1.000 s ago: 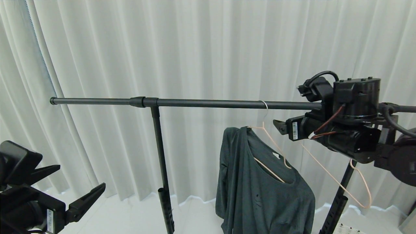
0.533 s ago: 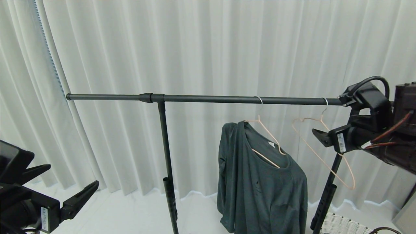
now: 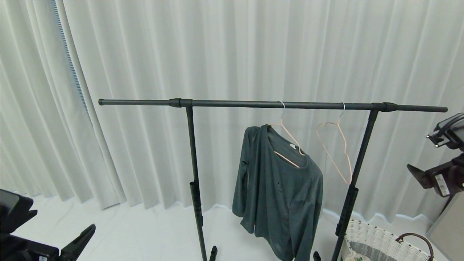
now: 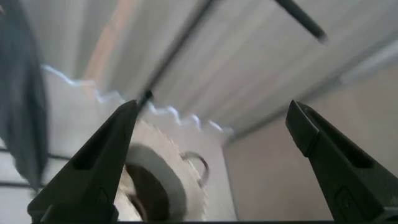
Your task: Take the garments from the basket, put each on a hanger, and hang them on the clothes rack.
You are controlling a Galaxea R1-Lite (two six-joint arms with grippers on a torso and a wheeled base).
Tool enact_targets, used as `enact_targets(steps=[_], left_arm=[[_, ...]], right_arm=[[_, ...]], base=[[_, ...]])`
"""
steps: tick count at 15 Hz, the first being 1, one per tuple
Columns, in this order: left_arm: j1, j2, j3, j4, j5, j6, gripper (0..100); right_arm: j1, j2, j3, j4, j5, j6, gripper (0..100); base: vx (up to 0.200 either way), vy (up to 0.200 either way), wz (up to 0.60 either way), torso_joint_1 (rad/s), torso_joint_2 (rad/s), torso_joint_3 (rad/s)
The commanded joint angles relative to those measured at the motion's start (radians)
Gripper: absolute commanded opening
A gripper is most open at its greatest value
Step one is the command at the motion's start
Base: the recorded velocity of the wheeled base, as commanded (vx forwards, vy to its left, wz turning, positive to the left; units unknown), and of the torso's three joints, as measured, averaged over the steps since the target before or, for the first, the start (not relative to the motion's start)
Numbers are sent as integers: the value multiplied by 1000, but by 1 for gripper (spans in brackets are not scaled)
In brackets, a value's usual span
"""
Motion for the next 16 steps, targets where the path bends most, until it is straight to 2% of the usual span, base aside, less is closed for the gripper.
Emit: enact_targets(steps=[1,2,4,5,6,7,11,16], left_arm=[[53,-71,102,0,8,1,100],[75,-87,141,0,8,1,100],[93,-145,225,2,9,4,100],[93,-203,242,35,8,4,100],[93,-266,242,135,9,4,100],[92,-292,239,166,11,0,100],[93,-242,240,163,14,-75,100],[76,-185,240,163,14,-100,100]], right_arm=[[-63,-65,72,-1,0,-16,100],[-89,-82,99,-2,0,-28,100],[-112,-88,118,-21,0,-28,100],[-121,-87,128,-36,0,-30,100],[-126,-85,131,-41,0,-30,100],[-126,-83,131,-41,0,-30,100],[-126,-82,131,-41,-1,-30,100],[-126,-82,131,-41,-1,-30,100]], base=[[-200,0,0,7,2,7],[-200,0,0,7,2,-2],[0,0,0,0,0,0],[0,0,0,0,0,0],[0,0,0,0,0,0],[0,0,0,0,0,0],[0,0,0,-32,67,29],[0,0,0,-231,480,245]])
